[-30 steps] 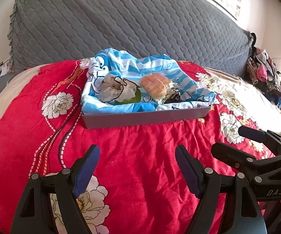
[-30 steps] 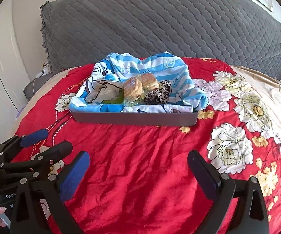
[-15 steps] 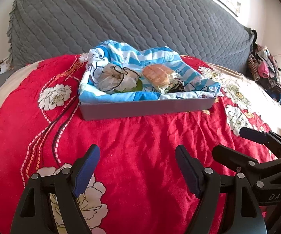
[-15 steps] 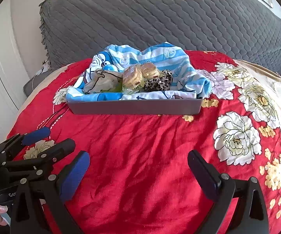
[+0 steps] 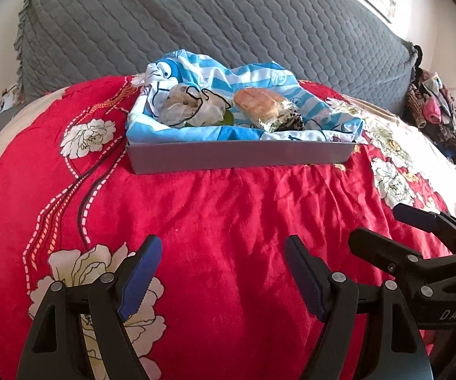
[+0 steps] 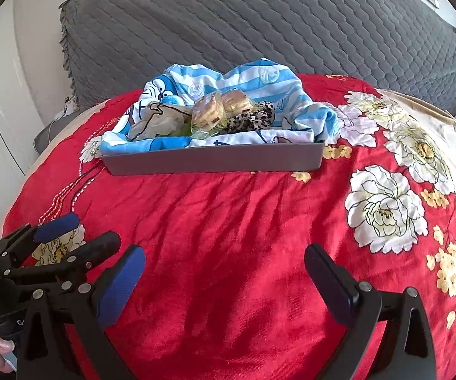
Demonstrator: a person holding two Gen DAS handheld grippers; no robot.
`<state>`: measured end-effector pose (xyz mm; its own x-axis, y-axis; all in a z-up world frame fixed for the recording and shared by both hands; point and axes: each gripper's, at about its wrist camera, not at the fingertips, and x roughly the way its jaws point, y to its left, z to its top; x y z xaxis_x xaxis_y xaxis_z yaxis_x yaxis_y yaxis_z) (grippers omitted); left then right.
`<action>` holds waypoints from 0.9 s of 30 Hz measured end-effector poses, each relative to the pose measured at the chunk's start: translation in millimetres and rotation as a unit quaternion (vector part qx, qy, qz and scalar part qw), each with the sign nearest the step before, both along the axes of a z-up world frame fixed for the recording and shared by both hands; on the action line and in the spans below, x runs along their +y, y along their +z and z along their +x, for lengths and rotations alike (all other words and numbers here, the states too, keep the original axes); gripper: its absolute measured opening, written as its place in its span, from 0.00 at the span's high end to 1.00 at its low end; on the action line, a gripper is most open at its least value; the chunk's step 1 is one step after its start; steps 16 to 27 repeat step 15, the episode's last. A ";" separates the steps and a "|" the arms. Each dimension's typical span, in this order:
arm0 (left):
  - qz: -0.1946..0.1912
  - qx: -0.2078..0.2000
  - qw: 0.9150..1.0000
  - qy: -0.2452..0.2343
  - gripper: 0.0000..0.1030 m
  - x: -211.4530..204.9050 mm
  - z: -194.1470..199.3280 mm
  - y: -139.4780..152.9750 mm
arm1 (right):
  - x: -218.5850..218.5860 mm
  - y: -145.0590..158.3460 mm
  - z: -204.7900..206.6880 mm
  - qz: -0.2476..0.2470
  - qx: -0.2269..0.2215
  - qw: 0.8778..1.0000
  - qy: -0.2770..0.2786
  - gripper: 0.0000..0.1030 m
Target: Organize objects
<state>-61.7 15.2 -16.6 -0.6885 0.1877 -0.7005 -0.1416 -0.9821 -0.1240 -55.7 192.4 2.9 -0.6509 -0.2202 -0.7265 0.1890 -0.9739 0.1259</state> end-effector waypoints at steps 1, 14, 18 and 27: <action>0.000 0.000 1.000 0.000 0.22 0.4 -0.1 -0.6 | 0.1 -0.5 -0.3 0.000 -0.001 1.000 0.000 0.02; 0.016 0.024 0.999 0.020 0.22 -6.2 1.2 5.7 | -3.3 1.4 -1.8 0.001 0.003 1.000 0.006 0.02; 0.017 0.019 0.999 0.021 0.22 -6.1 0.5 4.5 | -3.3 1.6 -1.9 0.001 0.004 1.000 0.006 0.02; 0.017 0.019 0.999 0.021 0.22 -6.1 0.5 4.5 | -3.3 1.6 -1.9 0.001 0.004 1.000 0.006 0.02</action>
